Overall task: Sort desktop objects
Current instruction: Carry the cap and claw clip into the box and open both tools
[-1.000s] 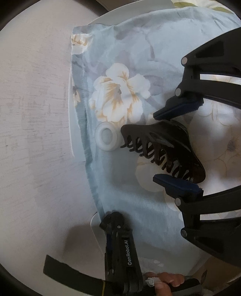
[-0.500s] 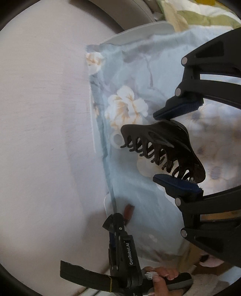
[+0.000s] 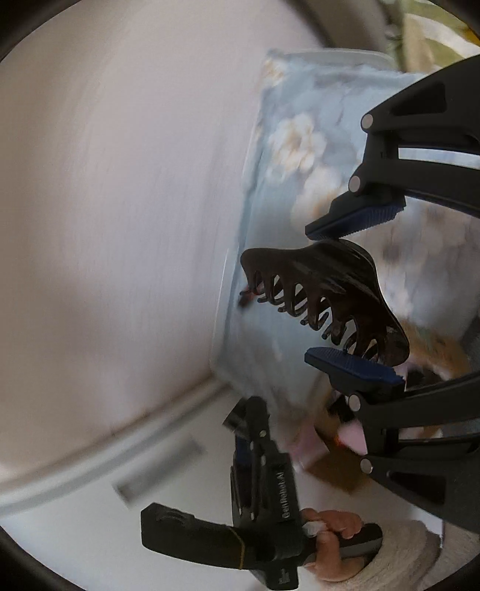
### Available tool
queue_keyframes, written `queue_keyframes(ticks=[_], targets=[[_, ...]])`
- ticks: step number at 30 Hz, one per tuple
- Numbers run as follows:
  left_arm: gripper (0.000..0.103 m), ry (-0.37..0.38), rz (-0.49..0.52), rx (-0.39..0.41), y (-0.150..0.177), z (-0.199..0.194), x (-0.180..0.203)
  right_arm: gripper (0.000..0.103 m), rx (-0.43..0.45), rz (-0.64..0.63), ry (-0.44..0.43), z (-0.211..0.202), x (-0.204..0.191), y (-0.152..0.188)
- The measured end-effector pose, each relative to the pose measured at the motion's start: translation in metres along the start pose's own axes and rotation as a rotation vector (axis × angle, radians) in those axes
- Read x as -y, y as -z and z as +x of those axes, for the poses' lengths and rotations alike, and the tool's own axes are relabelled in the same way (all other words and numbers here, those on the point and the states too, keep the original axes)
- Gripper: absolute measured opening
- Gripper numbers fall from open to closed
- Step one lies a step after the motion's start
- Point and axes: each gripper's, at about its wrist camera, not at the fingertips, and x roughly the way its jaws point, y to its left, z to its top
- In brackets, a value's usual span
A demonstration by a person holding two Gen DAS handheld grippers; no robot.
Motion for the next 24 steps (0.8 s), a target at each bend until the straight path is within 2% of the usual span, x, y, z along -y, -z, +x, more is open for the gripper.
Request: queue_keyframes(ticks=[7, 13, 18, 24], targets=[[0.033, -0.095, -0.124, -0.029, 0.066, -0.018, -0.031, 0.056, -0.097, -0.165, -0.128, 0.038, -0.066, 0.012], [0.032, -0.144, -0.248, -0.111, 0.123, 0.0, -0.063, 0.056, -0.209, -0.281, -0.178, 0.078, -0.104, 0.034], [0.032, -0.154, -0.299, -0.146, 0.148, 0.016, -0.074, 0.056, -0.29, -0.337, -0.182, 0.099, -0.116, 0.056], [0.032, -0.163, -0.308, -0.152, 0.153, 0.022, -0.073, 0.056, -0.323, -0.346, -0.182, 0.108, -0.113, 0.062]])
